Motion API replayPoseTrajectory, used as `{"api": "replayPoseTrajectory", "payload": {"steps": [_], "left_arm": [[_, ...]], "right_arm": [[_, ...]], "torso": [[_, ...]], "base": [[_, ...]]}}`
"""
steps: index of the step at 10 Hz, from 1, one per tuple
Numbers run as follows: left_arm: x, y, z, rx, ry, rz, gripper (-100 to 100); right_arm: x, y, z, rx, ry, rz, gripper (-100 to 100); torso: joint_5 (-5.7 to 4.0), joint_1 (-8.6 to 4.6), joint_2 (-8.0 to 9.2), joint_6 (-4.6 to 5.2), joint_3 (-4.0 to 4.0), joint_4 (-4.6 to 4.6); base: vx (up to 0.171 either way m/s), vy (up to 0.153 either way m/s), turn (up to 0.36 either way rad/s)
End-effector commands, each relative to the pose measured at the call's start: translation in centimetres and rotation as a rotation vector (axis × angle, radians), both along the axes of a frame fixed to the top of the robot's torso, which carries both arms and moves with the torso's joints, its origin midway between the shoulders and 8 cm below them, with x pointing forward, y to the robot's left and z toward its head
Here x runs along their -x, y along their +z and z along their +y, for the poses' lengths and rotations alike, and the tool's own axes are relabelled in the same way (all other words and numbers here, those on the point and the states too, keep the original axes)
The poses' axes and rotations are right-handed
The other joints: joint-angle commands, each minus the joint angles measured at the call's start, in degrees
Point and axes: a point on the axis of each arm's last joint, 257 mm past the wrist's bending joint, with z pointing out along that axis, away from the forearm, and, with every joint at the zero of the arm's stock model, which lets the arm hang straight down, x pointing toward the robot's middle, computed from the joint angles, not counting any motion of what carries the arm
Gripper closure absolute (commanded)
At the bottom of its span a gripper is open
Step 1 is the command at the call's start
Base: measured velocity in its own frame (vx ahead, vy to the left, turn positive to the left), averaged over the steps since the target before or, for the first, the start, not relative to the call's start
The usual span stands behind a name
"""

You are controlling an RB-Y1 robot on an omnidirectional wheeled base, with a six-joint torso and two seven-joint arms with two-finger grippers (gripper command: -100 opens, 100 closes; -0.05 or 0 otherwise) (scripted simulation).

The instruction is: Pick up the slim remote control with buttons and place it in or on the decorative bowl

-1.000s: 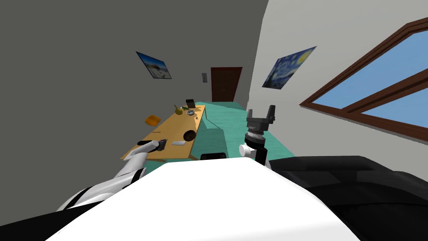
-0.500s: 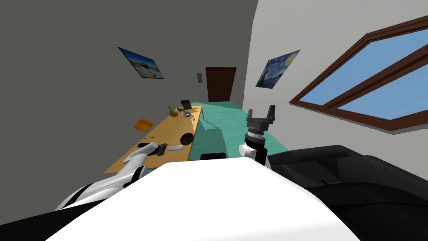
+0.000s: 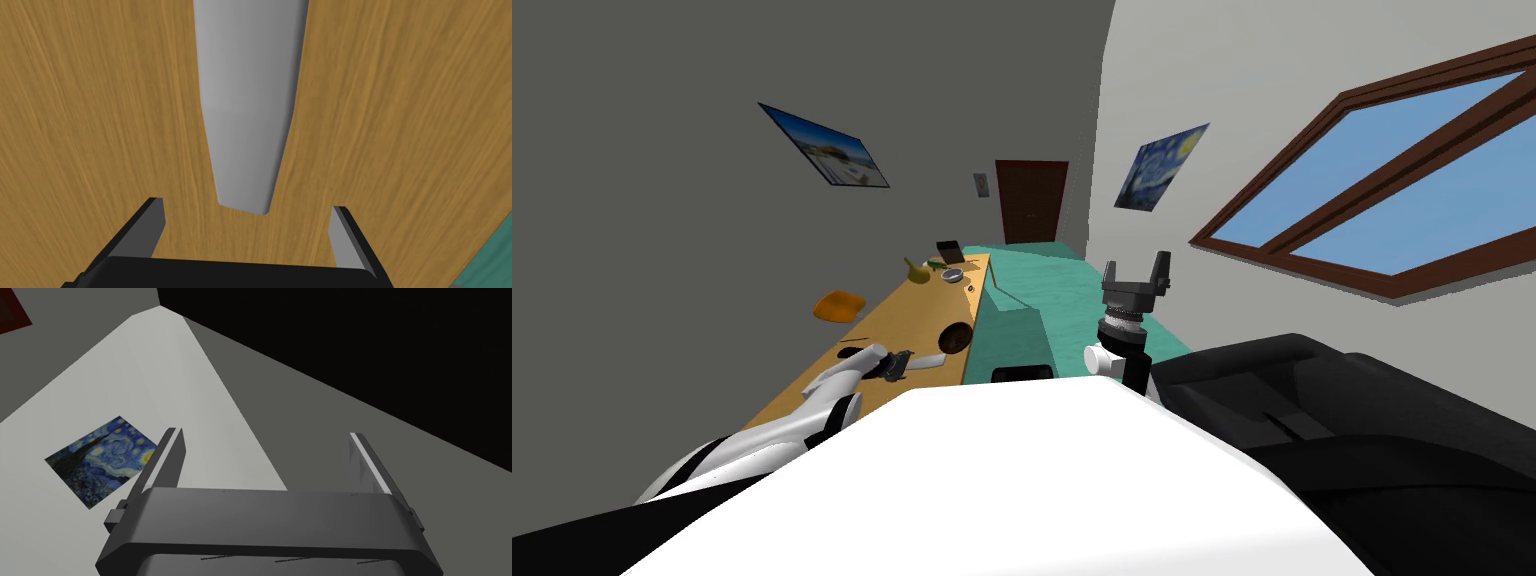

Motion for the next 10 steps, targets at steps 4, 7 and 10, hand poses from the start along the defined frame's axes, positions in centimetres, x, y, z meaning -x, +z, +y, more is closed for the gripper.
{"api": "replayPoseTrajectory", "payload": {"steps": [4, 7, 10], "left_arm": [[3.7, -1.6, -1.7, 0.089, 0.029, 0.091, -100], [5.0, -2.2, -2.8, 0.136, 0.036, 0.126, -100], [6.1, -2.7, -3.5, 0.162, 0.051, 0.153, -100]], "right_arm": [[0.0, 0.0, 0.0, 0.0, 0.0, 0.0, 0], [0.0, 0.0, 0.0, 0.0, 0.0, 0.0, 0], [0.0, 0.0, 0.0, 0.0, 0.0, 0.0, 0]], "torso": [[-0.01, -0.05, 0.02, -0.05, 0.01, 0.0], [0.01, 0.0, -0.06, -0.03, -0.04, -0.02], [-0.02, -0.1, 0.04, -0.01, 0.02, 0.01]], "base": [[0.041, 0.029, -0.102], [0.047, 0.035, -0.131], [0.015, 0.011, -0.049]]}}
